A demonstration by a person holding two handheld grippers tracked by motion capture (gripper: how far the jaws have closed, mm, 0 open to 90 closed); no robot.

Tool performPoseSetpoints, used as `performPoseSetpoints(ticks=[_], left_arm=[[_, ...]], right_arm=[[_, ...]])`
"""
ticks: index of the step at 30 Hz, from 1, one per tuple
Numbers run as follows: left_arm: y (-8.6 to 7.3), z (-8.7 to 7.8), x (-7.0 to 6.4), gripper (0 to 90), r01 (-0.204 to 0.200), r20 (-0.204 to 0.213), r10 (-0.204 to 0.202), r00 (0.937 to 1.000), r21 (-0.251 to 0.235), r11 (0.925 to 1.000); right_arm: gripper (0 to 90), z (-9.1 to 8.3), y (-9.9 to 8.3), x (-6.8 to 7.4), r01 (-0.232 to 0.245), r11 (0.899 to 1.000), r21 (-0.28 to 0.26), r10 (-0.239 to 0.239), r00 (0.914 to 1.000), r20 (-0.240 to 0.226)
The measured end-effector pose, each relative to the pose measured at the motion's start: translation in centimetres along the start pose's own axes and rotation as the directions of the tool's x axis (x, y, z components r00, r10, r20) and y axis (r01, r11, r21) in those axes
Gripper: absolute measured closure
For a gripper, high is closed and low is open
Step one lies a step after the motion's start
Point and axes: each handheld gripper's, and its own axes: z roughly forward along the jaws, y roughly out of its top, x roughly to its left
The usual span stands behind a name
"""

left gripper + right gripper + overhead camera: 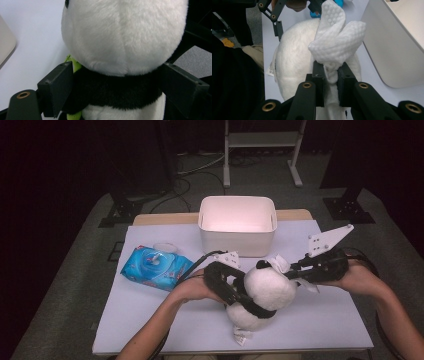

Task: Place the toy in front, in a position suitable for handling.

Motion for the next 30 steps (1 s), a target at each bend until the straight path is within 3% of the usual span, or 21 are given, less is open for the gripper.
performPoseSetpoints(ticks=[4,7,14,22,27,30], left_arm=[[0.5,0.7,-0.2,12.9,-0.017,0.013,0.017,0.9998,-0.006,0.9998],[0.6,0.6,-0.1,22.6,-0.021,0.024,0.021,0.9995,-0.027,0.9994],[1.2,-0.8,0.1,30.5,-0.01,0.015,0.011,0.9998,-0.05,0.9987],[2.0,-2.6,0.1,31.2,-0.034,-0.011,0.034,0.9994,0.014,0.9993],[2.0,-2.1,0.0,31.0,-0.034,-0.007,0.034,0.9994,0.048,0.9983],[2.2,-1.5,0.0,29.8,-0.034,-0.002,0.035,0.9994,0.043,0.9985]], right_arm=[[78.4,0.0,0.1,0.2,0.002,1.0,0.003,-0.002,1.0,-0.004],[78.3,0.0,0.1,0.2,0.003,1.0,0.008,-0.003,1.0,0.008],[78.3,-0.6,0.3,-0.2,-0.009,0.997,-0.078,0.01,0.9999,0.009],[78.2,-0.1,0.4,-0.4,-0.018,0.992,-0.122,0.019,0.9998,0.006],[78.1,0.5,-0.5,-0.3,-0.022,0.997,-0.072,0.022,0.9997,0.008],[78.1,0.3,-1.0,-0.2,-0.022,0.999,-0.048,0.023,0.9995,0.021]])
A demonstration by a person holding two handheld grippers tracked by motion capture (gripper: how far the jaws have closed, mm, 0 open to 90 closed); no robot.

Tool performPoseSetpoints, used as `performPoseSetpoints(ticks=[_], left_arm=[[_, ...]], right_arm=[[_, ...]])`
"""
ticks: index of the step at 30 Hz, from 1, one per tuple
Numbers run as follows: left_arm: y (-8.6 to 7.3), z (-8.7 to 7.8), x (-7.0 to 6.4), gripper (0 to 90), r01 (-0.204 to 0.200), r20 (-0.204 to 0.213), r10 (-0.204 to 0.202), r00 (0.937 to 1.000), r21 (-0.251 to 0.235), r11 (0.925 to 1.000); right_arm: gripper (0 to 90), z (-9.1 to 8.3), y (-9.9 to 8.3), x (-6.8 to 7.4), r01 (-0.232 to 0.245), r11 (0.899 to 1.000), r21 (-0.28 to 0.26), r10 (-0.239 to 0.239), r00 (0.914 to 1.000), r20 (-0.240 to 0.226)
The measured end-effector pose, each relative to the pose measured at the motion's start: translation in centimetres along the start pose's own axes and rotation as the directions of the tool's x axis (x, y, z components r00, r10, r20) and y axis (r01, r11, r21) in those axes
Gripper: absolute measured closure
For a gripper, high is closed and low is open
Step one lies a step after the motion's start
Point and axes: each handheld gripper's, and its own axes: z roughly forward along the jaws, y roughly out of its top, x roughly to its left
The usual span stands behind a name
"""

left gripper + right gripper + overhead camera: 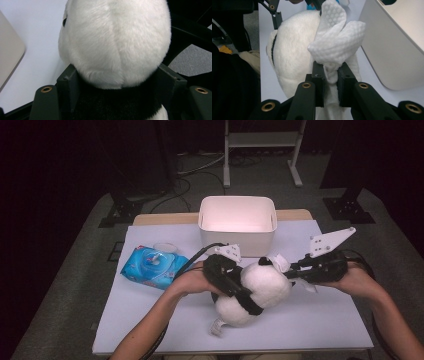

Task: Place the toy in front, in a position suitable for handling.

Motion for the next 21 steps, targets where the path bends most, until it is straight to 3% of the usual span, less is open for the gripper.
performPoseSetpoints(ticks=[10,21], left_arm=[[1.2,2.0,-0.4,28.2,-0.034,0.005,0.033,0.9994,0.03,0.999],[0.8,2.2,-0.5,21.3,-0.033,-0.005,0.033,0.9994,0.037,0.9988]], right_arm=[[78.0,-0.9,0.4,0.3,0.02,1.0,0.012,-0.02,0.9998,0.006],[78.1,-0.1,-1.3,-0.2,-0.021,0.998,0.066,0.021,0.9998,0.0]])
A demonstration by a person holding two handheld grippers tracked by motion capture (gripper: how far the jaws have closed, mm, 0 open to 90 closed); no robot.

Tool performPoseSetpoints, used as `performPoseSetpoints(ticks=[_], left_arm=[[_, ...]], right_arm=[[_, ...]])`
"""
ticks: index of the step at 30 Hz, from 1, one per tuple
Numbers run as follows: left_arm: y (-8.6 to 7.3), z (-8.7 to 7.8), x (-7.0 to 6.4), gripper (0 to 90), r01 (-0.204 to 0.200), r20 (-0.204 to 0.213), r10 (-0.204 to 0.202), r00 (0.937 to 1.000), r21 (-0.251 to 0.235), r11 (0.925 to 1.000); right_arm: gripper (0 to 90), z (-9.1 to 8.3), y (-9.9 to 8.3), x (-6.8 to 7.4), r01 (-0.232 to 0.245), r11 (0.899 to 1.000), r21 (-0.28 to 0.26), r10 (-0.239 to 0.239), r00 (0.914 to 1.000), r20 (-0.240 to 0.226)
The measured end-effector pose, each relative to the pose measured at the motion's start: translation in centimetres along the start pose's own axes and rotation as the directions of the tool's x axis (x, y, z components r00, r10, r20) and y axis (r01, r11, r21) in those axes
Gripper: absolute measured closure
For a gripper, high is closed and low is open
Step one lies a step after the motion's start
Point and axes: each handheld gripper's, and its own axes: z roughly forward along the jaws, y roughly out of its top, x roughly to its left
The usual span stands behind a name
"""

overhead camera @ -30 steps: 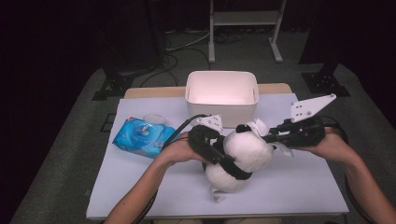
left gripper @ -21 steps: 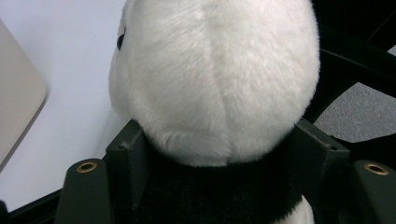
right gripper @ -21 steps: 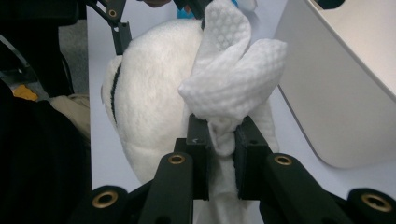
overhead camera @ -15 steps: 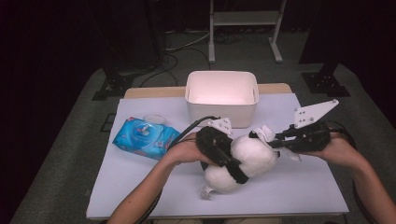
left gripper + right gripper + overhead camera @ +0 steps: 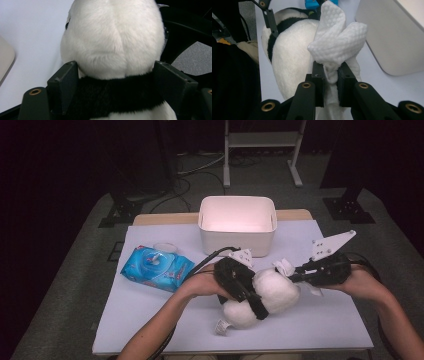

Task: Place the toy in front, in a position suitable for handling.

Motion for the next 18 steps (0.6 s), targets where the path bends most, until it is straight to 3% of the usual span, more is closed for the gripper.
performPoseSetpoints(ticks=[8,18], left_arm=[[-0.5,-0.8,-0.4,18.4,-0.012,-0.029,0.012,0.9995,0.01,0.9999],[-1.0,-1.4,-0.3,16.0,0.007,-0.051,-0.005,0.9987,0.025,0.9997]], right_arm=[[78.1,0.5,-1.5,-0.3,-0.035,0.999,-0.001,0.035,0.9993,-0.017],[78.3,1.5,-3.5,-0.5,-0.094,0.996,-0.001,0.094,0.9948,-0.04]])
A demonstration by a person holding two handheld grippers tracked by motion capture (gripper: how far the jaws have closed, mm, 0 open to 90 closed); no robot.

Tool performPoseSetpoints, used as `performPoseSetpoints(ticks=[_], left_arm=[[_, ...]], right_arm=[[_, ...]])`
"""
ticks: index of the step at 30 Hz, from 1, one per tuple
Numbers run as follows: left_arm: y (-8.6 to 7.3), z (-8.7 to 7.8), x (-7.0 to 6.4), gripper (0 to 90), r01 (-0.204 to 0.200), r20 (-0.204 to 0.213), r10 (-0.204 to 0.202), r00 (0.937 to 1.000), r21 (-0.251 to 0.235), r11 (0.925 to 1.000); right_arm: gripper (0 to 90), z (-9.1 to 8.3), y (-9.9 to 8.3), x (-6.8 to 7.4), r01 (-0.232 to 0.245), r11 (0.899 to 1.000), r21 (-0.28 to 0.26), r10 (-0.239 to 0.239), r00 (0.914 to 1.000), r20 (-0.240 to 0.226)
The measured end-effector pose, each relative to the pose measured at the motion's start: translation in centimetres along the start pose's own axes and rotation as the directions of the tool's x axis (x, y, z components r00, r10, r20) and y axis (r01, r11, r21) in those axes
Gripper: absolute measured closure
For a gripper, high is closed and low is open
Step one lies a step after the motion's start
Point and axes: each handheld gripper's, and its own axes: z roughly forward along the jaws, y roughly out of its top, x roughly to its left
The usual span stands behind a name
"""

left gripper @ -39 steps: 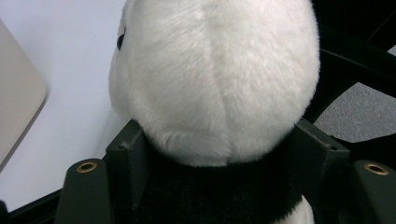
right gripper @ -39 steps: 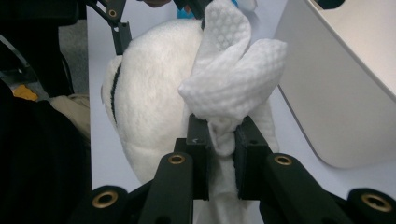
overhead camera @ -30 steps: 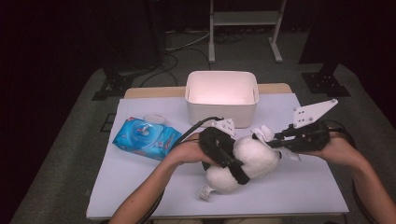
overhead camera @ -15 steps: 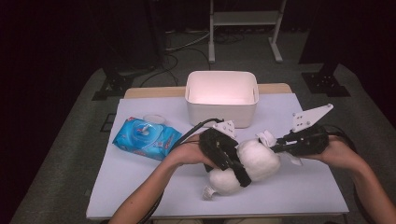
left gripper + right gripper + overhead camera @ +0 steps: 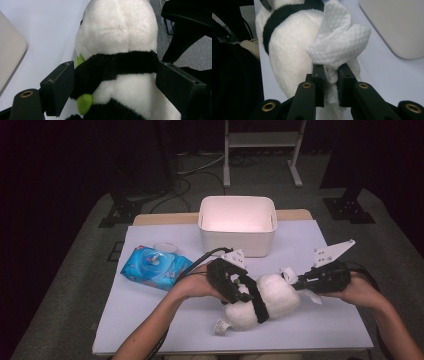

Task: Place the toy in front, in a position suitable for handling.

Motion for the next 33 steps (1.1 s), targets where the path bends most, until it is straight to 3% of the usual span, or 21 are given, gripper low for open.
performPoseSetpoints(ticks=[6,8,15,24,33], left_arm=[[-0.2,-0.3,0.1,14.2,0.009,0.004,-0.009,0.9999,0.023,0.9997],[-0.4,-0.4,0.2,14.0,0.016,0.005,-0.016,0.9999,0.028,0.9995],[-1.0,-0.5,0.2,15.3,0.031,0.021,-0.032,0.9993,0.02,0.9993],[-0.7,0.1,-0.3,15.9,0.007,0.035,-0.008,0.9994,0.016,0.9999],[-0.4,0.6,-0.7,15.9,-0.011,0.048,0.011,0.9988,0.015,0.9998]], right_arm=[[78.1,1.7,-1.1,-0.1,-0.011,0.999,0.031,0.012,0.9996,-0.024],[78.1,2.3,-1.3,-0.1,-0.019,1.0,0.019,0.02,0.9992,-0.034],[78.1,2.2,-1.2,-0.2,-0.01,1.0,-0.005,0.01,0.9988,-0.048],[78.1,1.0,0.5,0.6,0.042,0.999,-0.012,-0.043,0.998,-0.047],[78.0,2.3,3.2,1.5,0.114,0.993,-0.006,-0.115,0.9899,-0.084]])
